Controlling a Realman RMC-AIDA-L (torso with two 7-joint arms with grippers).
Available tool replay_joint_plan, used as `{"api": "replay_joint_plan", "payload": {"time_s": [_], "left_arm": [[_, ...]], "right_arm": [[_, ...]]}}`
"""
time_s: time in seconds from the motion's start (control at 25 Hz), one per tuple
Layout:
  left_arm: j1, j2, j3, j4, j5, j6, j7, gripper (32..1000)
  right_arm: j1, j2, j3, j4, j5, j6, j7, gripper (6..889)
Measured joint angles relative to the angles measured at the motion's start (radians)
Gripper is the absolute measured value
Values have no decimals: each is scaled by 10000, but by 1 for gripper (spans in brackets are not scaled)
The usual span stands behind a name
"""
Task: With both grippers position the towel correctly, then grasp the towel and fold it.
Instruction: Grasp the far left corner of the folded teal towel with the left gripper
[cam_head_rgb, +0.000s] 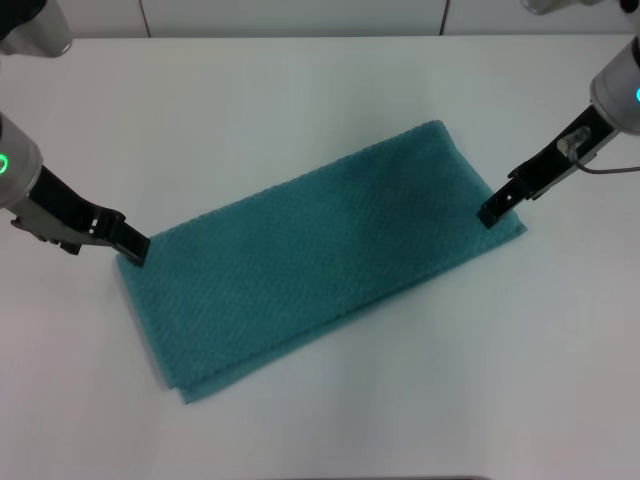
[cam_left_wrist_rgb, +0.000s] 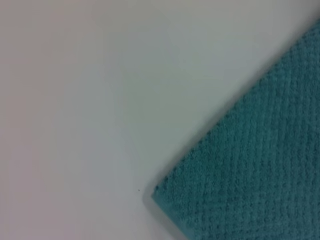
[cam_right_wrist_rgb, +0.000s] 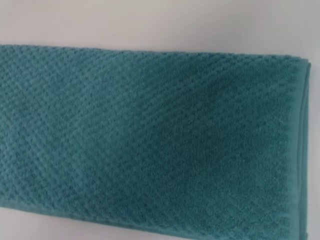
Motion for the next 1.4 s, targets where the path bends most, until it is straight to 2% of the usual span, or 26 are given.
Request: {"api": "replay_joint_plan", "payload": {"time_s": [1.12,1.4], "left_arm": [[0,-1,0,-7,0,-126,31,834],[-143,-1,0,-546,10,-447,108,834]], "right_arm": [[46,-14,1,0,0,-182,0,852],[46,-14,16,0,10,-277,0,851]]}}
